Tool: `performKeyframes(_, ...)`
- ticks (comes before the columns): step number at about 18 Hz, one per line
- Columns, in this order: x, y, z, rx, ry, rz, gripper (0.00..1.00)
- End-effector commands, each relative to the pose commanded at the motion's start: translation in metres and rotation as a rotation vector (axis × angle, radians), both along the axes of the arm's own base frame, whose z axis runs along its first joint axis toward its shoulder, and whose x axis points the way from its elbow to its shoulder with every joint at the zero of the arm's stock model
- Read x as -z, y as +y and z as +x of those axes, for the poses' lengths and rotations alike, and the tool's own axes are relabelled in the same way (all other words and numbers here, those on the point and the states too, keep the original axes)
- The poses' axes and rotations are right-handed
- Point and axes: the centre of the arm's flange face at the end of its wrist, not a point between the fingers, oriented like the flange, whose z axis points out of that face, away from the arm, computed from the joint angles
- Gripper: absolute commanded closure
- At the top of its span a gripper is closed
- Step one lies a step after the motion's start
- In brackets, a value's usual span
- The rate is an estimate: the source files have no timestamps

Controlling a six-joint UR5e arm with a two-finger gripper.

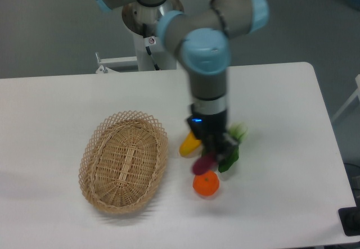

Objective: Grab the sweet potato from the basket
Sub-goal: 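Lift the sweet potato out of the basket toward the orange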

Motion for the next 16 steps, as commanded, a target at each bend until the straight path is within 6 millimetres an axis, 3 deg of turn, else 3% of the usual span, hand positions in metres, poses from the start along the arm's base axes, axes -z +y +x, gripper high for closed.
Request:
performKeyframes(5, 0.012, -0.014, -0.027, -0.031, -0.007, -0.009, 0.86)
performKeyframes(16, 0.013, -0.016, -0.031, -0.039, -0.008, -0.010, 0.86)
